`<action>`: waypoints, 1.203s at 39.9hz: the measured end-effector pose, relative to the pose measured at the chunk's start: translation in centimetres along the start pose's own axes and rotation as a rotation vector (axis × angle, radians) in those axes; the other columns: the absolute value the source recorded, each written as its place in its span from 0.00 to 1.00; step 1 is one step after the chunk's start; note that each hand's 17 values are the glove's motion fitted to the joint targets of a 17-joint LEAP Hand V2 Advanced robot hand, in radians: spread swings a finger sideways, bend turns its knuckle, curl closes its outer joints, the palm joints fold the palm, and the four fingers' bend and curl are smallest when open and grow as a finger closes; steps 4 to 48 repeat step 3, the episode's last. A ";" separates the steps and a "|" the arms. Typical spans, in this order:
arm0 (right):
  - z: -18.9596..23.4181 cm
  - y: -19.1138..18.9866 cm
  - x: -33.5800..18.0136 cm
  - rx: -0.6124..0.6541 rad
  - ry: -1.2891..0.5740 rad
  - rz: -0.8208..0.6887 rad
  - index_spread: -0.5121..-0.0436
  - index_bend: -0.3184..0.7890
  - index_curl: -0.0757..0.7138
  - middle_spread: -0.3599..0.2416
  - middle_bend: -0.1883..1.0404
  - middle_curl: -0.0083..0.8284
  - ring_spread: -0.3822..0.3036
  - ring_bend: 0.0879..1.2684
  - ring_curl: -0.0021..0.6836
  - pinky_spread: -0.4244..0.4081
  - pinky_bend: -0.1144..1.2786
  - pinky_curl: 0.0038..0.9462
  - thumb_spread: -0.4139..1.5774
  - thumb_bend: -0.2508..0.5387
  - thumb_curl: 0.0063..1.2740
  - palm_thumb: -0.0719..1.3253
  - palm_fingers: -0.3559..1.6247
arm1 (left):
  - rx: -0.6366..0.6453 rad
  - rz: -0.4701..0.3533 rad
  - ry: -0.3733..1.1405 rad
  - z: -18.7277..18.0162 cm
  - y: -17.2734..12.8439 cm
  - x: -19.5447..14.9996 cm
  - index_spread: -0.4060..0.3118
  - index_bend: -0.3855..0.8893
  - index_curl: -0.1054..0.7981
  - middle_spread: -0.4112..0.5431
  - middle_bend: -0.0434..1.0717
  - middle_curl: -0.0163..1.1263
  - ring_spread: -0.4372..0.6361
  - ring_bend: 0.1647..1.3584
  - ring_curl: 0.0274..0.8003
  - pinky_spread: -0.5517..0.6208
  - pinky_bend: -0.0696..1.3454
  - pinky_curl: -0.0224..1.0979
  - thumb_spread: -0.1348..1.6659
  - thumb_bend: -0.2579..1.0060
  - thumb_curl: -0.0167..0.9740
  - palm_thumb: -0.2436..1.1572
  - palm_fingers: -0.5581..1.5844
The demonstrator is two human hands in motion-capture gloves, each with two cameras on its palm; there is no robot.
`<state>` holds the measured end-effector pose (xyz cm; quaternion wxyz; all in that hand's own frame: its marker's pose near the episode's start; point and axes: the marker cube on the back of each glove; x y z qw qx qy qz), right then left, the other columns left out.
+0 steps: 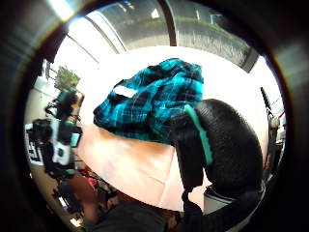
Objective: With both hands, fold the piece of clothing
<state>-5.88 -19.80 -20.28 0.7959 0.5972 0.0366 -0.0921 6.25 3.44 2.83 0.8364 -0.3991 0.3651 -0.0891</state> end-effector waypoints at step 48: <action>-0.5 0.1 1.4 0.018 0.015 0.016 0.33 0.43 0.45 0.41 0.28 0.41 0.60 0.17 0.44 0.66 0.57 0.38 0.85 0.31 0.28 0.40 0.31 | -0.007 0.010 -0.010 -0.6 0.7 1.1 0.38 0.39 0.44 0.36 0.24 0.37 0.57 0.28 0.36 0.64 0.42 0.31 0.94 0.34 0.31 0.59 0.44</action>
